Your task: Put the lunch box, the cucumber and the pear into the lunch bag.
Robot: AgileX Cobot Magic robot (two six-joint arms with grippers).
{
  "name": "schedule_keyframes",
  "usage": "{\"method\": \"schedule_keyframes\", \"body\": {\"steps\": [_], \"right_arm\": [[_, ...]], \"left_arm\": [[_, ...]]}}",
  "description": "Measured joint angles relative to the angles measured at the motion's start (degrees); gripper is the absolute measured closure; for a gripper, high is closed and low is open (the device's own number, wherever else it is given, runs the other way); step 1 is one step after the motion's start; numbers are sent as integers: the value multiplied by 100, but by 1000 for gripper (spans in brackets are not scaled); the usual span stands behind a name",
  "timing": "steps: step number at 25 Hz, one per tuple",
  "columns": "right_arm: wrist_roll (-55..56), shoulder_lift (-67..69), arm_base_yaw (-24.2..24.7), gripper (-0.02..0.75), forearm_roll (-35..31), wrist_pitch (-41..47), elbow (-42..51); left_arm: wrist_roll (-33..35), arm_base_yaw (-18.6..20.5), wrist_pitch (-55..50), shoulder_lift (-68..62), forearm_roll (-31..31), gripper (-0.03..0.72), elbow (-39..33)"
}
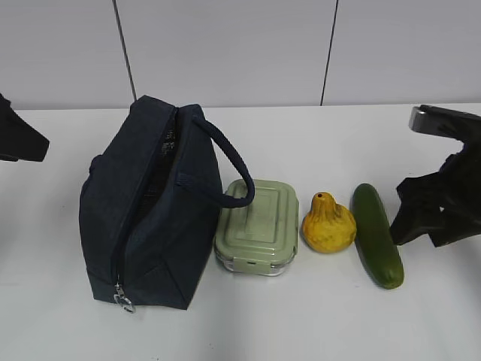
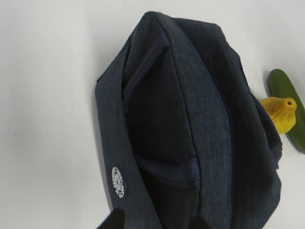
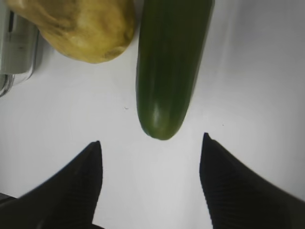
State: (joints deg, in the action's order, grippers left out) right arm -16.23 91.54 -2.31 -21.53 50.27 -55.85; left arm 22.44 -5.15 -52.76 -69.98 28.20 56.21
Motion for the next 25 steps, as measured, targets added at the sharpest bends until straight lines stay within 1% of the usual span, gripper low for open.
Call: {"method": "schedule_keyframes", "body": {"steps": [4,5,6,7,8,10,13,25], "right_arm": [[113,317,-327,240,181,-234,-88],[339,412,-434,240,384,-322,-112],[339,412,-434,240,384,-322,-112],[641,476,-533,240,666,-412,-115],[774,501,-590,240,807,-460,-115],[971,556,-691,240,995,-539,-115],[1126,655,-775,240,1067,-667,-124],[1205,1057,-784,240,1089,-926,-245]], "left_arm": [[48,0,65,0,-5,430,0],[54,0,83,0,-5,430,0],[54,0,83,0,-5,430,0],[59,0,83,0,-5,430,0],[59,0,89,0,-5,430,0],[65,0,110,0,-11,430,0],[65,-5,120,0,-11,430,0],[65,-4,148,0,-11,430,0]]}}
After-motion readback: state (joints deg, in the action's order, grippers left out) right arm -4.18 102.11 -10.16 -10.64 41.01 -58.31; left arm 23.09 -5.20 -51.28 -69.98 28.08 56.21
